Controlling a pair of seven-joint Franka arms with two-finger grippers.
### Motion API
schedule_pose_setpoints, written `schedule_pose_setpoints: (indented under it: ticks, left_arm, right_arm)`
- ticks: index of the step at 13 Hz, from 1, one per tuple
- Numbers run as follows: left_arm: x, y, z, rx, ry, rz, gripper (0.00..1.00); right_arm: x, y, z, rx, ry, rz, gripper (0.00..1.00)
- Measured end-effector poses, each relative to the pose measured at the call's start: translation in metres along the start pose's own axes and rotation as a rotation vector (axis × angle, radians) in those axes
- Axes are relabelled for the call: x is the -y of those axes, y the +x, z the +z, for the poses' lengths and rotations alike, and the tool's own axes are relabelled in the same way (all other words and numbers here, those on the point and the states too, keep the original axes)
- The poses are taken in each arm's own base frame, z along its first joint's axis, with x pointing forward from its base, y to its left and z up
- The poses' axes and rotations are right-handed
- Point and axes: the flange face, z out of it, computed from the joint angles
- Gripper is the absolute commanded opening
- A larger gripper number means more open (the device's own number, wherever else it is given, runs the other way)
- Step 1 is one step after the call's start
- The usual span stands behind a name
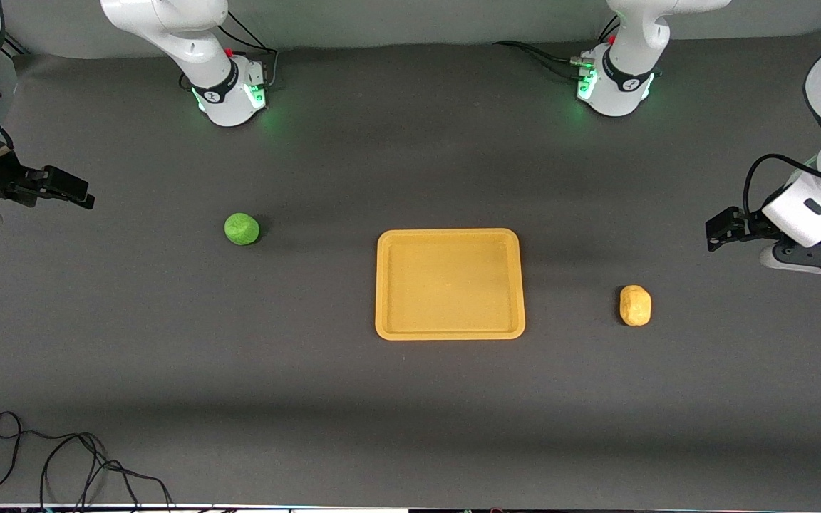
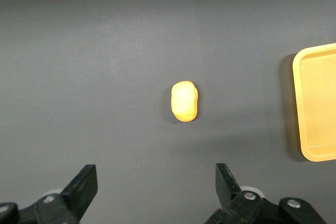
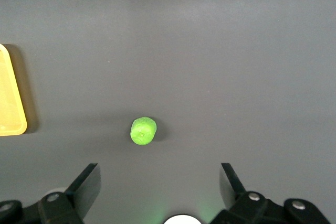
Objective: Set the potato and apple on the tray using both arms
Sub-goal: 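Reach the left gripper down to the yellow potato and grasp it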
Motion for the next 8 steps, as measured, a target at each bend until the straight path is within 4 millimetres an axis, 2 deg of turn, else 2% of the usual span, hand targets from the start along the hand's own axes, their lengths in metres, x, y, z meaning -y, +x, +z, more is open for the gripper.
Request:
schedule_pose_setpoints:
  ticks: [5, 7, 8]
  left_arm:
    - [-0.001, 0.005, 0.01, 0.0, -0.001, -0.001, 1.0]
    - [-0.014, 0.016, 0.037, 0.014, -0.006, -0.005, 1.0]
    - [-0.024, 0.021, 0.061, 0.048, -0.01, 0.0, 1.0]
  right_arm:
    - [0.0, 0.003, 0.004, 0.008, 0.0, 0.0, 1.0]
    - [0.0, 0.004, 0.006, 0.011, 0.0, 0.0, 1.0]
    - [0.001, 0.004, 0.006, 0.01, 0.0, 0.0, 1.0]
